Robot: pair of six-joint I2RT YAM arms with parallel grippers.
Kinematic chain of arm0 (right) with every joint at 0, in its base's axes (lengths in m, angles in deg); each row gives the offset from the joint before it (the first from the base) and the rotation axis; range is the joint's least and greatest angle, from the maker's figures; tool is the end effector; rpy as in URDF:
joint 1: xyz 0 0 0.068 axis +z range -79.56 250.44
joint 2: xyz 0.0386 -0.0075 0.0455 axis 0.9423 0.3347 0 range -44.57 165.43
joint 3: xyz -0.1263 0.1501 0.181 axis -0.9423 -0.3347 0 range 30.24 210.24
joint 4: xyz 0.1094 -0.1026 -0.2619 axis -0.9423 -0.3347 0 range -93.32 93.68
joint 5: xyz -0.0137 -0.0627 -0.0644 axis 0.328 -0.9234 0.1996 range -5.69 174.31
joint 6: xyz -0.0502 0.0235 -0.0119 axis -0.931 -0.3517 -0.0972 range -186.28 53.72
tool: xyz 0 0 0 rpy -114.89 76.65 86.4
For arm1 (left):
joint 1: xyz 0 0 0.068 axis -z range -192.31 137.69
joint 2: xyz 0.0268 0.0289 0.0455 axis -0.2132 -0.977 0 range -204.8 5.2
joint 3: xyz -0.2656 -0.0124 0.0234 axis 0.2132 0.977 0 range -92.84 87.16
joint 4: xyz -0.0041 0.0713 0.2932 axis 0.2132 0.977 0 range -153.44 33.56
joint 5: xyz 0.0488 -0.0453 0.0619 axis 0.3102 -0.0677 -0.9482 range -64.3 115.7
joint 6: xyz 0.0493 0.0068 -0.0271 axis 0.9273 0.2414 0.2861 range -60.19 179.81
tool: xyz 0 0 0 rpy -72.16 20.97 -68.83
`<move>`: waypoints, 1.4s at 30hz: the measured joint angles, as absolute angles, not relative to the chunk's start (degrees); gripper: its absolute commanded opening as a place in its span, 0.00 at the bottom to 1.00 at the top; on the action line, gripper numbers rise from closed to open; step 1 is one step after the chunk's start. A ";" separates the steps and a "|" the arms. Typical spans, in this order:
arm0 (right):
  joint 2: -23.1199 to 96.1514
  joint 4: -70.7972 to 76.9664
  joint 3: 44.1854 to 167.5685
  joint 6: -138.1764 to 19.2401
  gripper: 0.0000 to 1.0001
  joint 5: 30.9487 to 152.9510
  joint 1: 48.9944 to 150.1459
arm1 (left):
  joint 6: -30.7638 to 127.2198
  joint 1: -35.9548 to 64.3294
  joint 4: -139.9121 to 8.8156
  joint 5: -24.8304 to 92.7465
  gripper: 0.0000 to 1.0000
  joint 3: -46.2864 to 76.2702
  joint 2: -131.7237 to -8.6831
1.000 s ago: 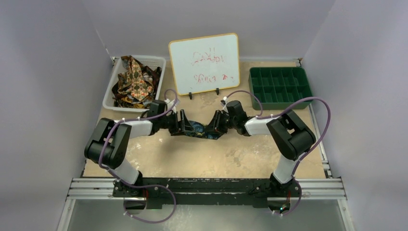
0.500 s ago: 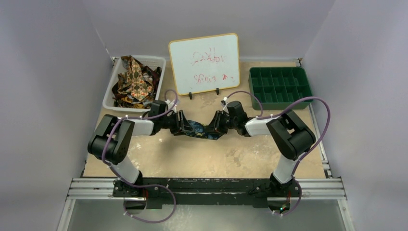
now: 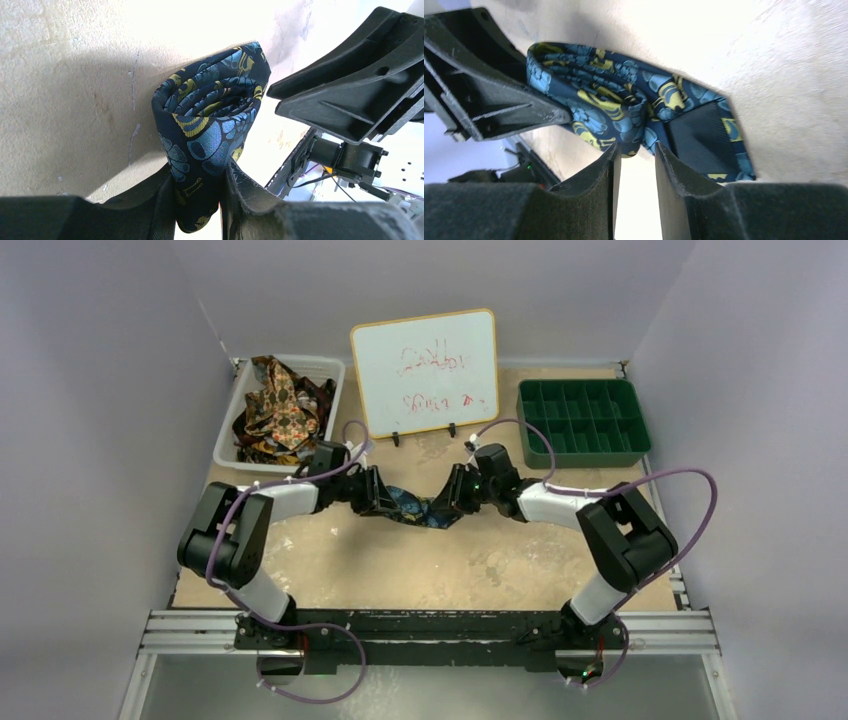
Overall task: Roll the ties
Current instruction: Roll the tie at the center of the board.
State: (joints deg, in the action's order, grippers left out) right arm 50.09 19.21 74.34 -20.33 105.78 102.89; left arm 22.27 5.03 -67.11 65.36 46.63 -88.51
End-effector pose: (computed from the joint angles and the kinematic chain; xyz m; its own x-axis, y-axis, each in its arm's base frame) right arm 0.2968 0.2058 0.1229 -0.8774 0.2348 -0.4183 -0.1748 0.6555 0.7347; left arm 0.3027 -0.1209 0.0971 -0.9565 -0.1927 -0.2191 0.0532 0.6229 -0.7805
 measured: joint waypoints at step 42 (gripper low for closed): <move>39.51 11.87 68.39 -21.31 0.34 96.19 101.62 | 35.38 27.76 -26.52 15.43 0.27 19.94 -87.70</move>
State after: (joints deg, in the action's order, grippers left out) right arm 39.51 11.87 68.39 -21.31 96.19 101.62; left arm 35.38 27.76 -26.52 15.43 19.94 -87.70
